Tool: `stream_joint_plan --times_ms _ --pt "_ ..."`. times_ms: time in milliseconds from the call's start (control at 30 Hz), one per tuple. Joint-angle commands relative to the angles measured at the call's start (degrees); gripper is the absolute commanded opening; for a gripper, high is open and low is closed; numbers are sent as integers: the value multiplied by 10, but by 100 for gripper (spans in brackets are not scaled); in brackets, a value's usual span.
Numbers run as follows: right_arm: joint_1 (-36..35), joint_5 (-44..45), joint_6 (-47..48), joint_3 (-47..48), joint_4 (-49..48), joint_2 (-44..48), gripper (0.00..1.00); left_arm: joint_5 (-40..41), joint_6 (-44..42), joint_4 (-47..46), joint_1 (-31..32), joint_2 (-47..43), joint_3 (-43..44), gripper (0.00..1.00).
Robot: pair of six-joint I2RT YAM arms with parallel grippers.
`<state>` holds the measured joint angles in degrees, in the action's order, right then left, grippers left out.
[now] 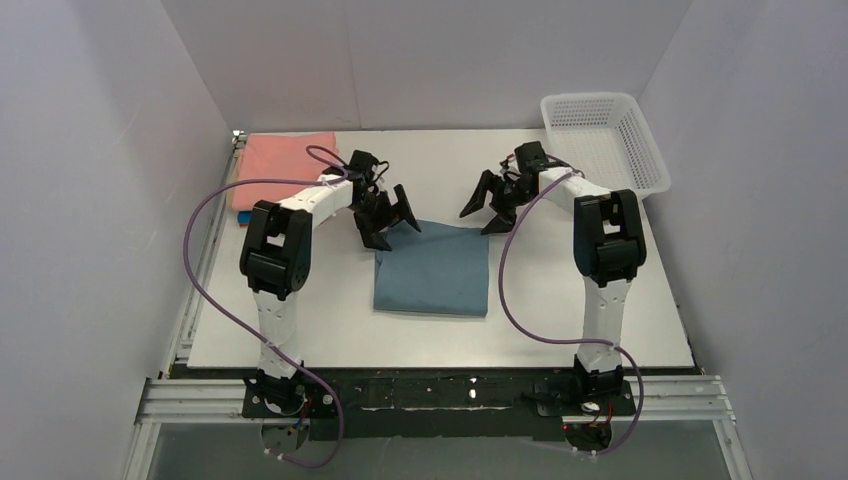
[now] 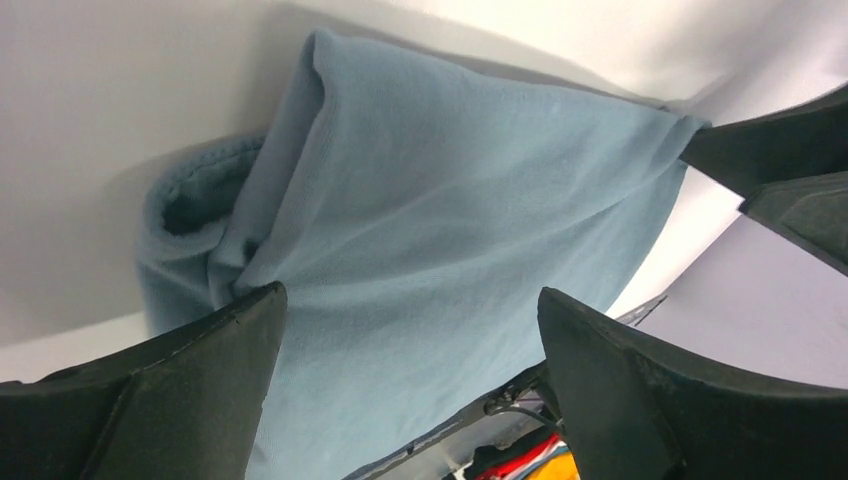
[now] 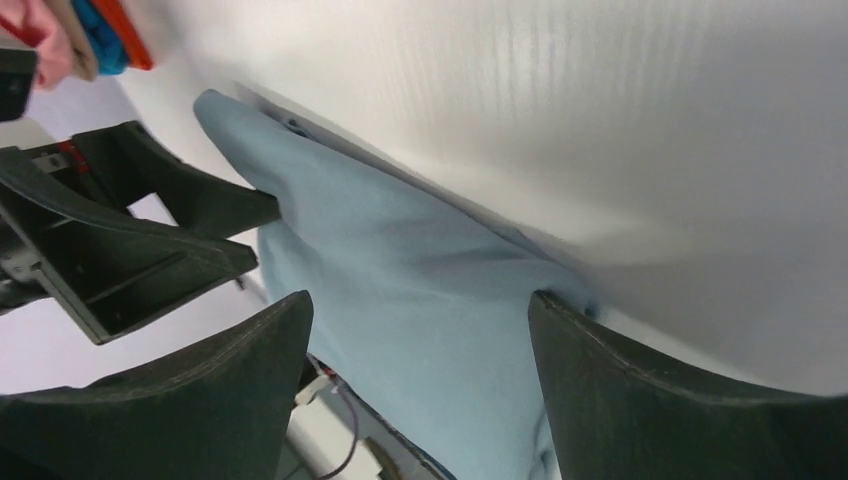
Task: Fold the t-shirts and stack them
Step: Smooth out wrinkles on the folded tshirt, then put the neatly folded tshirt into the corner of the board with the left arm
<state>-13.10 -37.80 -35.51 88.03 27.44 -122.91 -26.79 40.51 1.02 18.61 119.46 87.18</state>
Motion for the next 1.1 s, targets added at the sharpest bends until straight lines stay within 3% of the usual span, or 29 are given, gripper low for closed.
stream_joint_plan --times_ms 0,200,333,433,533,700,833,1067 --pt "4 128 57 18 65 125 88 26 -39 97 0 -99 -2 98" --pt "4 223 39 -145 19 367 89 104 -63 85 0 -289 -141 98" --pt "5 353 11 -238 -9 523 90 175 -66 84 -2 -386 -227 98" --pt "6 469 -44 -294 -10 615 90 200 -62 80 -6 -410 -263 98" --pt "10 552 -121 -359 -17 687 90 200 -58 69 -8 -394 -278 98" --pt "11 538 -64 -426 -67 767 90 161 -57 20 -8 -314 -268 98" --pt "11 504 -37 -430 -50 773 90 106 -53 -21 -7 -183 -210 98" --pt "11 502 -19 -425 -42 755 89 119 -66 -25 10 -124 -193 98"
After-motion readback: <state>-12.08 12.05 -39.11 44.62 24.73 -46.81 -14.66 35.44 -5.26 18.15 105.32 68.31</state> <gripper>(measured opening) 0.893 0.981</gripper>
